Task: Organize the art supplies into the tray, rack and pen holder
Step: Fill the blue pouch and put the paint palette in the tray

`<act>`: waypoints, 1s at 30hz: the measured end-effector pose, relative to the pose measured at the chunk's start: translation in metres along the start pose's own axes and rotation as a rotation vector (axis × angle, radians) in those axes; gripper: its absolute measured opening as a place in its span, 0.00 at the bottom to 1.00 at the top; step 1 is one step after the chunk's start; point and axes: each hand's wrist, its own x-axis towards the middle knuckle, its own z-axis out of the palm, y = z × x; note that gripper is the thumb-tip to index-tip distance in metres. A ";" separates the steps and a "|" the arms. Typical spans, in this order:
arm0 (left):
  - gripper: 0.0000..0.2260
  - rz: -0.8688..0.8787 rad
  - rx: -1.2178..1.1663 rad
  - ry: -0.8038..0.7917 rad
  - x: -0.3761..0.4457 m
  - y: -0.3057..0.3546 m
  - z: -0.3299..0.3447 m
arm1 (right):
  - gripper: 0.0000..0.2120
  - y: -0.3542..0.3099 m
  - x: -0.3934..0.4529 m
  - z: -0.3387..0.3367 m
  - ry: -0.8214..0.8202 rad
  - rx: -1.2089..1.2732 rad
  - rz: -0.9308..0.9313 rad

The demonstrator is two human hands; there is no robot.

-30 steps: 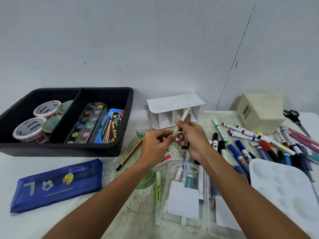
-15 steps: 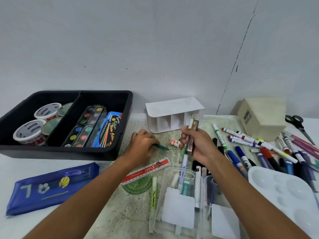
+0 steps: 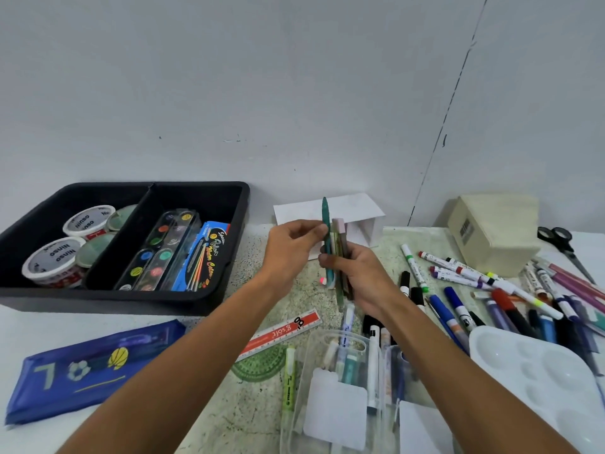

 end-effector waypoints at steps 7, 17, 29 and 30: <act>0.09 0.095 0.960 -0.149 -0.003 -0.031 -0.055 | 0.04 -0.003 -0.003 -0.006 -0.138 0.341 0.169; 0.14 0.201 1.155 -0.053 -0.025 -0.070 -0.063 | 0.07 0.006 -0.005 0.000 -0.084 0.488 0.252; 0.24 0.181 0.232 -0.030 -0.031 -0.018 -0.032 | 0.09 0.005 -0.012 0.017 -0.022 0.496 0.215; 0.25 0.178 0.224 -0.024 -0.031 -0.018 -0.032 | 0.10 0.005 -0.013 0.019 -0.024 0.487 0.198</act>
